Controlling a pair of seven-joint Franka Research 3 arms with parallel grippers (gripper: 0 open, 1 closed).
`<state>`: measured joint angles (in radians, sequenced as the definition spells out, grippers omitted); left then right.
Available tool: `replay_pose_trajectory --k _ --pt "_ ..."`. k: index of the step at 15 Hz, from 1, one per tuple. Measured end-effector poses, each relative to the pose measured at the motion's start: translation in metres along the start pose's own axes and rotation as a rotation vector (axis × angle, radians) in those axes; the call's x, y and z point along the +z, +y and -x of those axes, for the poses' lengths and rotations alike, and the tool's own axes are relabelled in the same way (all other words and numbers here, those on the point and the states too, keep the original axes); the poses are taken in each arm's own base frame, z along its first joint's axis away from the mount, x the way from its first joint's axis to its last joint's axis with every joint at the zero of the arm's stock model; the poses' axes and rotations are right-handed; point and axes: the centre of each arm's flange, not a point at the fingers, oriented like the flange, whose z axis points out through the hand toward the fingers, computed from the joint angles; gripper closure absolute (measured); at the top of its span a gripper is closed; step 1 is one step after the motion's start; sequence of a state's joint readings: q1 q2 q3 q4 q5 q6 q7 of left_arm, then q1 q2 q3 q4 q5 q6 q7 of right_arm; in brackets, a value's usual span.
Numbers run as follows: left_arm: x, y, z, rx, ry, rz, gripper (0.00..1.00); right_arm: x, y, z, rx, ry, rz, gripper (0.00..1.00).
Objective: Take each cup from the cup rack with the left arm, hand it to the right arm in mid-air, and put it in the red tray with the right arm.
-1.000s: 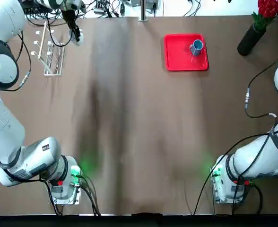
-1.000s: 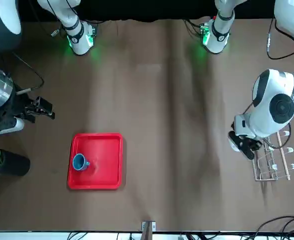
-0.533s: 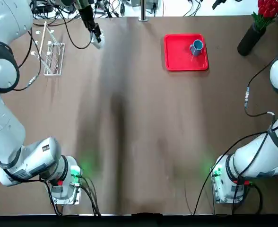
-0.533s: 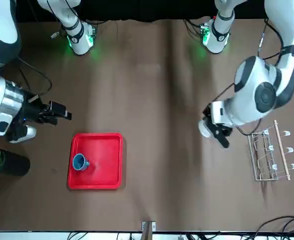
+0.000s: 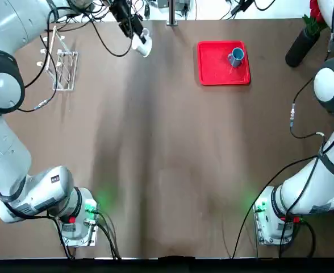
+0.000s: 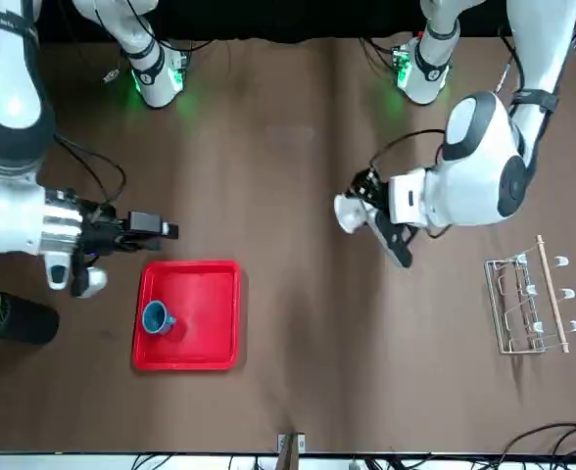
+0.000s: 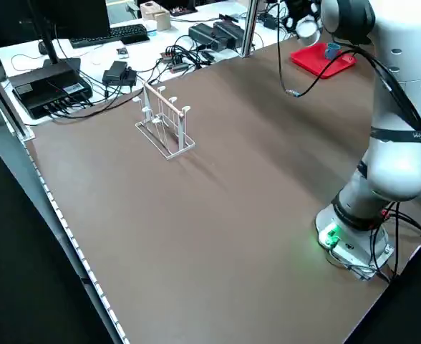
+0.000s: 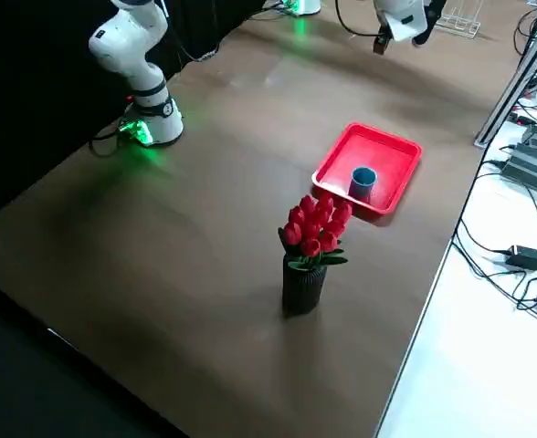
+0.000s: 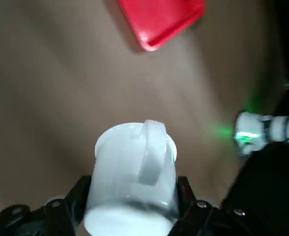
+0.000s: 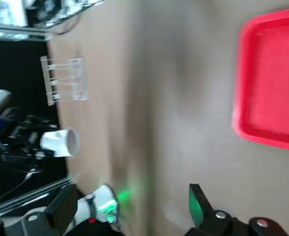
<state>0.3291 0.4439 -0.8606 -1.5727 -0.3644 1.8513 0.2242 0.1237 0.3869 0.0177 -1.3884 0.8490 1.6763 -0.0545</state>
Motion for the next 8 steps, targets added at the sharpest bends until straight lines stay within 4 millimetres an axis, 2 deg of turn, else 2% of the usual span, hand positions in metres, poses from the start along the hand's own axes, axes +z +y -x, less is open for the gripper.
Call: replay_pose_trajectory --k 2,8 --pt "0.007 0.024 -0.012 -0.023 0.018 0.063 0.25 0.012 -0.005 -0.005 -0.024 -0.008 -0.108 0.0" --pt "0.021 0.088 -0.052 -0.159 0.194 0.122 0.25 0.025 -0.005 -0.02 -0.074 0.017 -0.387 0.02"
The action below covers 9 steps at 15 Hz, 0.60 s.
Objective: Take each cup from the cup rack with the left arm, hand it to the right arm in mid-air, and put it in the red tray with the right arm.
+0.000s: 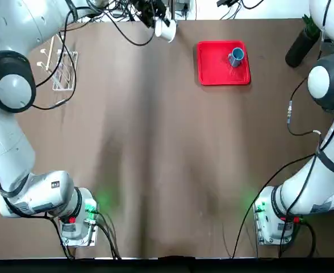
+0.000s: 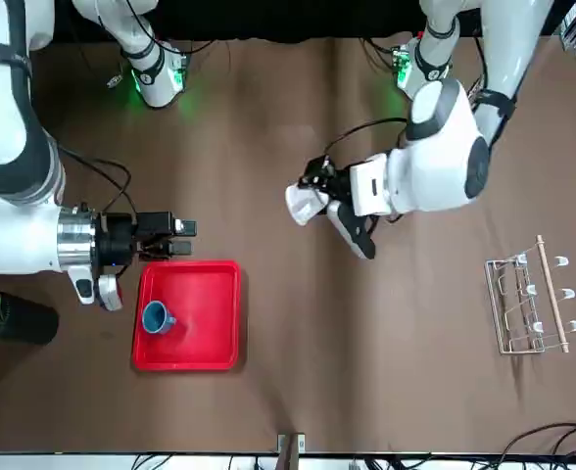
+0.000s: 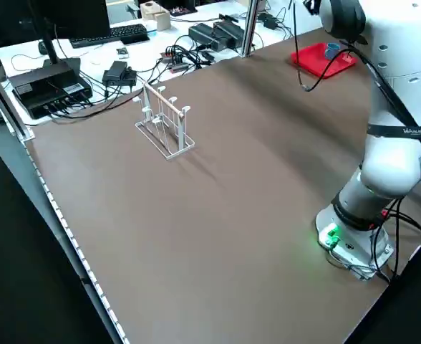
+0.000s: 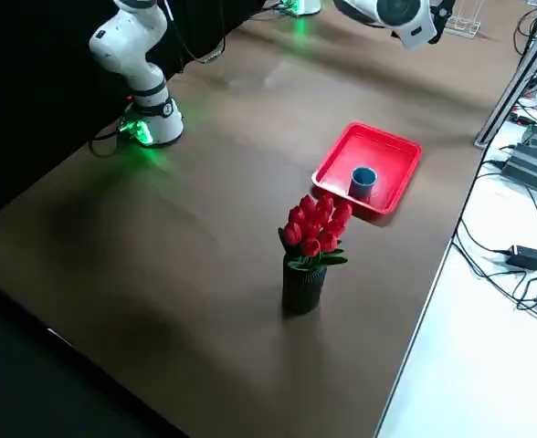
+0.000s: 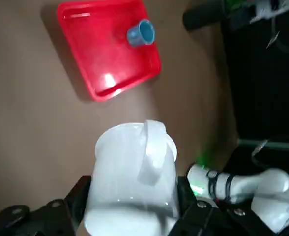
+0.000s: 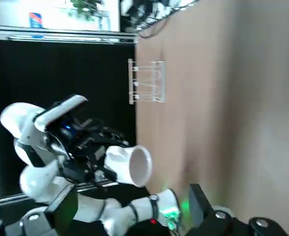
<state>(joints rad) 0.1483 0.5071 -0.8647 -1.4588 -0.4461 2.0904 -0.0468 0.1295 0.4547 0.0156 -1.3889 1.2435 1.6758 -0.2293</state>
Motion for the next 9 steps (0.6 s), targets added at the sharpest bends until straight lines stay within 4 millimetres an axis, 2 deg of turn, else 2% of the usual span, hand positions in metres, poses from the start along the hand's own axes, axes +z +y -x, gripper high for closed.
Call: replay_pose_trajectory --k 1,3,4,5,6,9 --pt "0.004 0.01 -0.001 -0.026 0.027 0.013 0.25 0.002 0.001 -0.002 0.009 0.007 -0.042 0.02" --pt "0.012 0.025 -0.002 -0.064 0.067 0.031 0.25 0.006 0.006 -0.008 0.016 0.02 -0.121 0.12" --pt "0.018 0.031 -0.001 -0.079 0.069 0.036 0.25 0.009 0.009 -0.01 0.012 0.024 -0.149 0.12" --pt "0.023 0.034 -0.001 -0.095 0.066 0.046 0.25 0.011 0.012 -0.011 0.011 0.019 -0.174 0.16" --pt "0.026 0.035 -0.002 -0.115 0.061 0.069 0.25 0.015 0.016 -0.011 0.014 0.006 -0.197 0.16" --pt "0.029 0.029 -0.01 -0.177 0.051 0.158 0.25 0.026 0.031 -0.013 0.024 -0.036 -0.27 0.24"
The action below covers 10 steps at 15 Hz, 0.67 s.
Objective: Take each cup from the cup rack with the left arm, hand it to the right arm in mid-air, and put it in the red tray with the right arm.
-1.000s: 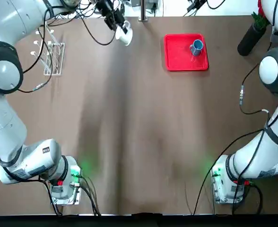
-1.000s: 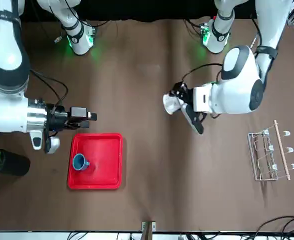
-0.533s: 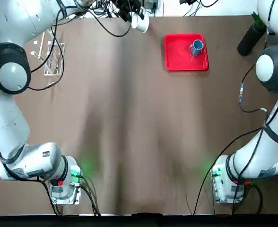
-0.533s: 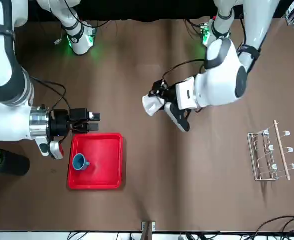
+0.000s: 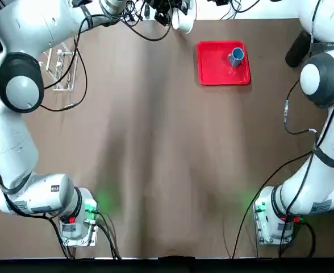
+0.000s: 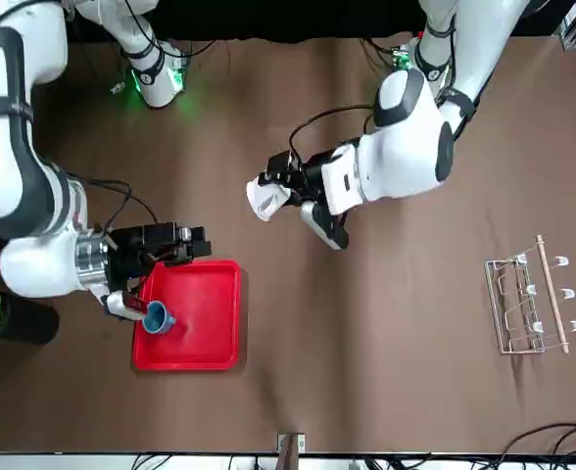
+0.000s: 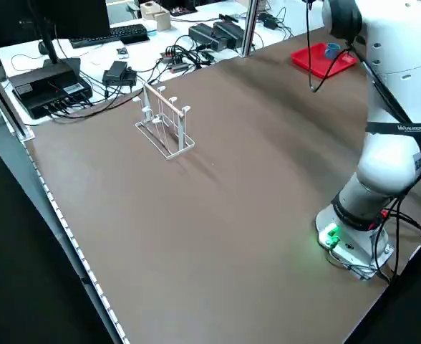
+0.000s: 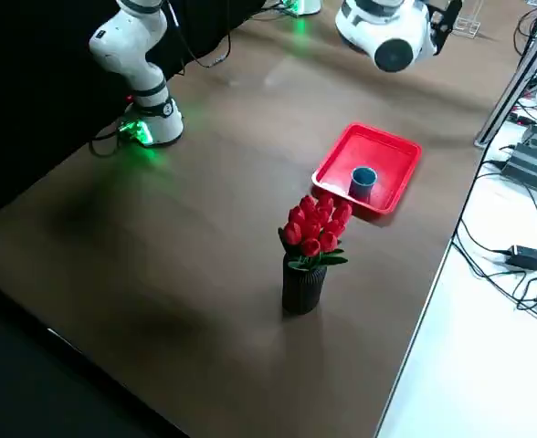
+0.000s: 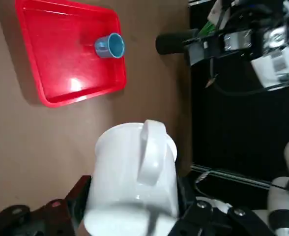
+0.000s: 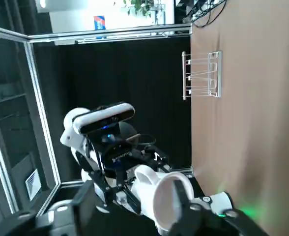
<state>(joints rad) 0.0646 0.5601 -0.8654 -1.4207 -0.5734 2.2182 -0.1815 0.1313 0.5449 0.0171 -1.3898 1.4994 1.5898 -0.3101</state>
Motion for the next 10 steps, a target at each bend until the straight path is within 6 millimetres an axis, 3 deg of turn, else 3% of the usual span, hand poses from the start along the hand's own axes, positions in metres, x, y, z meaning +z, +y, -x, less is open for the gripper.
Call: replay_pose_trajectory --k 1,4,5,6,10 --pt "0.001 -0.003 -0.003 -0.012 -0.003 0.016 0.25 0.002 0.006 -0.001 -0.007 -0.009 -0.013 0.32" --pt "0.006 -0.005 -0.01 -0.064 -0.021 0.096 0.25 0.01 0.019 -0.001 -0.004 -0.043 -0.031 0.41" --pt "0.009 -0.005 -0.01 -0.069 -0.026 0.104 0.25 0.016 0.019 0.001 0.001 -0.057 -0.038 0.51" --pt "0.011 -0.005 -0.01 -0.072 -0.03 0.108 0.25 0.023 0.018 0.002 0.006 -0.066 -0.048 0.55" --pt "0.01 -0.008 -0.014 -0.086 -0.022 0.126 0.25 0.042 0.016 0.005 0.096 -0.091 -0.057 0.58"
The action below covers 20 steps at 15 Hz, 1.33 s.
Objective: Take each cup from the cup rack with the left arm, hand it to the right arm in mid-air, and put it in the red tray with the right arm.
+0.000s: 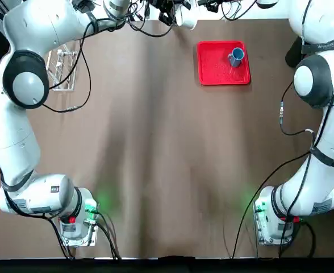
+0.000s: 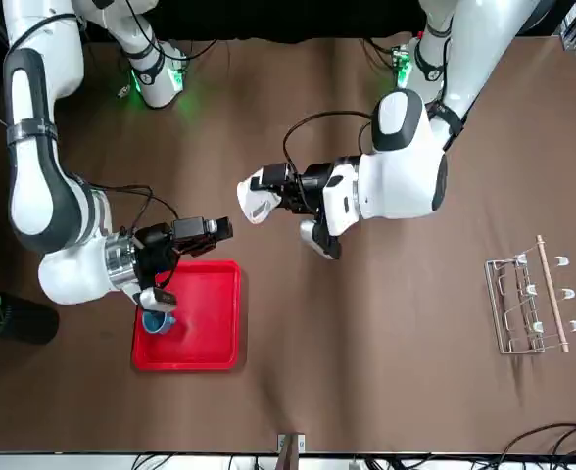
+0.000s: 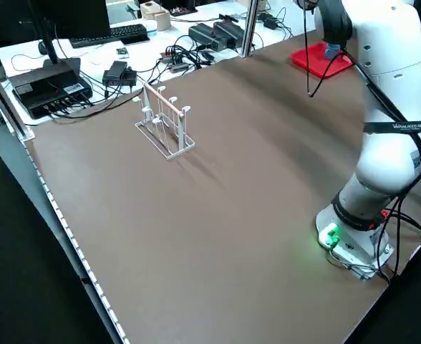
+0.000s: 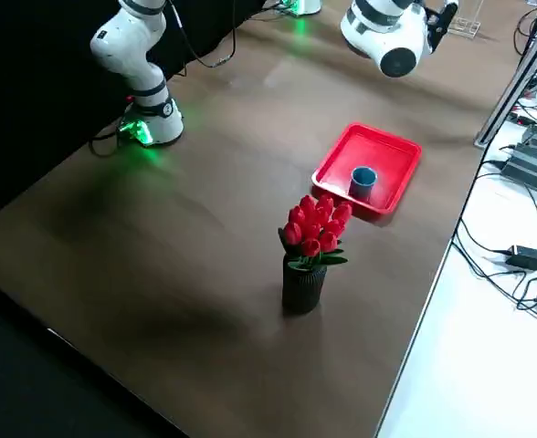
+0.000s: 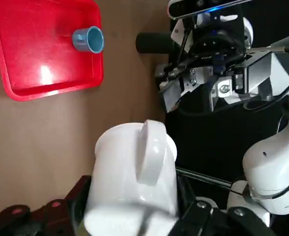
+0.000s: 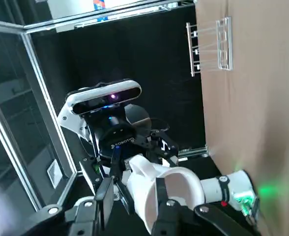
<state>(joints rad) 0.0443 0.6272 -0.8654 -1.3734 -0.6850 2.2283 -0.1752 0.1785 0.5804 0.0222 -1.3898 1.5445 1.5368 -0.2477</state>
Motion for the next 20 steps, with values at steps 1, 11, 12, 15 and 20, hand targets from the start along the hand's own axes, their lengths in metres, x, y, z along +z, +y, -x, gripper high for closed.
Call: replay_pose_trajectory --k 1,11,12,15,20 --pt "-0.001 -0.001 -0.002 -0.003 0.001 0.007 0.25 0.001 0.0 0.0 0.034 -0.001 0.0 0.58" --pt "-0.014 0.0 -0.016 -0.04 0.041 0.074 0.25 0.014 -0.003 0.001 0.288 -0.018 -0.023 0.65" --pt "-0.014 -0.001 -0.016 -0.04 0.04 0.075 0.25 0.018 -0.004 0.001 0.302 -0.021 -0.031 0.65" --pt "-0.013 -0.005 -0.018 -0.044 0.038 0.077 0.25 0.023 -0.007 0.001 0.32 -0.025 -0.045 0.65" --pt "-0.014 -0.004 -0.018 -0.041 0.041 0.081 0.25 0.033 -0.007 0.002 0.326 -0.033 -0.046 0.68"
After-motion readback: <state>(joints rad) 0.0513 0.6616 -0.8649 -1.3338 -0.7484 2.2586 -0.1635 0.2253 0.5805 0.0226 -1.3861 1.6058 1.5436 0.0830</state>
